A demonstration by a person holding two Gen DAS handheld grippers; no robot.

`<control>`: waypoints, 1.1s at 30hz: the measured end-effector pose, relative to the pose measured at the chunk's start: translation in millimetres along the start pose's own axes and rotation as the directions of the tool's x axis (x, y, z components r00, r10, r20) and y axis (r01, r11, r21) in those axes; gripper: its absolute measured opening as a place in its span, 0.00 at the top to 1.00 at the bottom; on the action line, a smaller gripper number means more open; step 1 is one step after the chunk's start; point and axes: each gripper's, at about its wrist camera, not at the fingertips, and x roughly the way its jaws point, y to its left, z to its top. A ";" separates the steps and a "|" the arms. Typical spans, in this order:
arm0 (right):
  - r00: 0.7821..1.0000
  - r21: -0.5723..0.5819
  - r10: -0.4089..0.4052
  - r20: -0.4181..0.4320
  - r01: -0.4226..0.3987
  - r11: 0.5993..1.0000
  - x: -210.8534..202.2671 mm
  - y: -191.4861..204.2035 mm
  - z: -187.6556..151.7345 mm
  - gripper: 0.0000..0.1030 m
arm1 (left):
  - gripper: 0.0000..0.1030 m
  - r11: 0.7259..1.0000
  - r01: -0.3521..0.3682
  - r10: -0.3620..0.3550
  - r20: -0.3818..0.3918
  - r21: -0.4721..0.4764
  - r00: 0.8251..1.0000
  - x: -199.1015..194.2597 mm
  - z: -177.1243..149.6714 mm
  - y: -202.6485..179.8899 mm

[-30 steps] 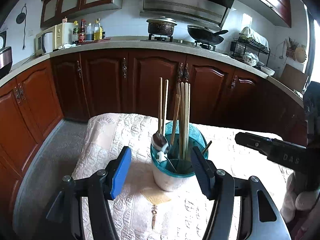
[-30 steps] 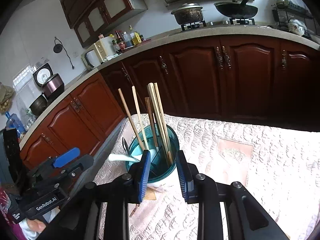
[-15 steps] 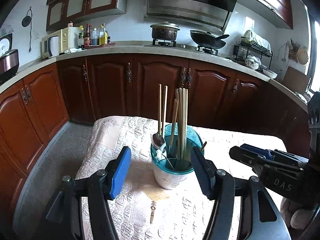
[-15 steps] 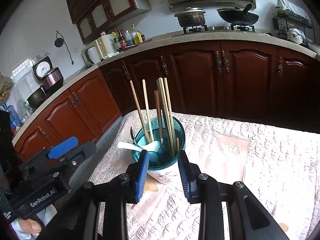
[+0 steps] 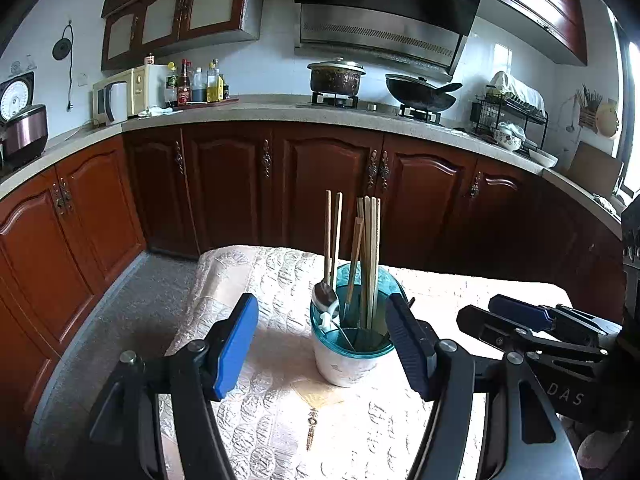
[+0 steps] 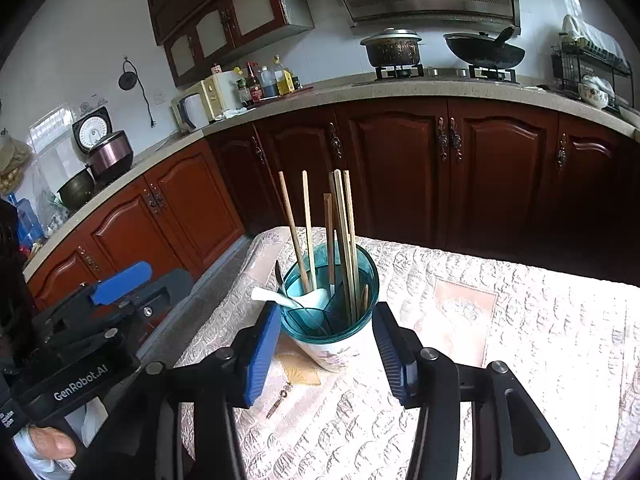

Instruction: Organize utensils

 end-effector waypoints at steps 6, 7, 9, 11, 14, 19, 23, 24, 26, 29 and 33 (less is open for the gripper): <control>1.000 -0.012 -0.008 0.003 0.008 1.000 -0.8 2.0 1.3 0.47 | 0.35 1.000 -0.016 0.016 0.010 -0.012 1.000 -2.7 2.8 3.5; 1.000 -0.015 -0.011 0.002 0.011 1.000 -0.7 2.8 1.4 0.46 | 0.35 1.000 -0.017 0.017 0.011 -0.014 1.000 -2.9 3.1 4.2; 1.000 -0.020 -0.014 0.001 0.014 1.000 -0.5 3.9 1.7 0.45 | 0.35 1.000 -0.020 0.021 0.011 -0.013 1.000 -2.4 3.9 4.9; 1.000 -0.021 -0.016 0.001 0.016 1.000 0.0 4.3 1.6 0.45 | 0.35 1.000 -0.024 0.025 0.012 -0.013 1.000 -2.4 3.6 5.4; 1.000 -0.022 -0.016 -0.001 0.016 1.000 0.3 4.0 1.8 0.44 | 0.35 1.000 -0.027 0.027 0.011 -0.014 1.000 -2.2 3.1 6.3; 1.000 -0.024 -0.022 -0.005 0.022 0.999 1.5 5.6 1.3 0.42 | 0.35 0.999 -0.029 0.029 0.014 -0.019 0.999 -2.2 3.2 7.1; 1.000 -0.029 -0.025 -0.009 0.024 0.999 2.7 5.9 0.4 0.42 | 0.35 0.999 -0.033 0.033 0.013 -0.016 0.999 -1.5 2.6 6.0; 1.000 -0.029 -0.026 -0.010 0.025 0.999 2.7 6.3 0.1 0.42 | 0.35 0.999 -0.033 0.033 0.012 -0.016 0.999 -1.2 2.1 6.1; 1.000 -0.028 -0.029 -0.013 0.028 0.999 2.9 6.6 -0.7 0.41 | 0.35 0.999 -0.033 0.033 0.012 -0.016 0.999 -1.1 2.1 6.2; 0.999 -0.027 -0.032 -0.016 0.032 0.999 3.4 6.0 -0.5 0.41 | 0.35 0.999 -0.034 0.034 0.011 -0.017 0.999 -0.8 1.3 6.2; 0.999 -0.026 -0.033 -0.017 0.033 0.999 3.7 6.6 -1.4 0.41 | 0.35 0.999 -0.034 0.034 0.010 -0.018 0.999 -0.1 0.3 5.9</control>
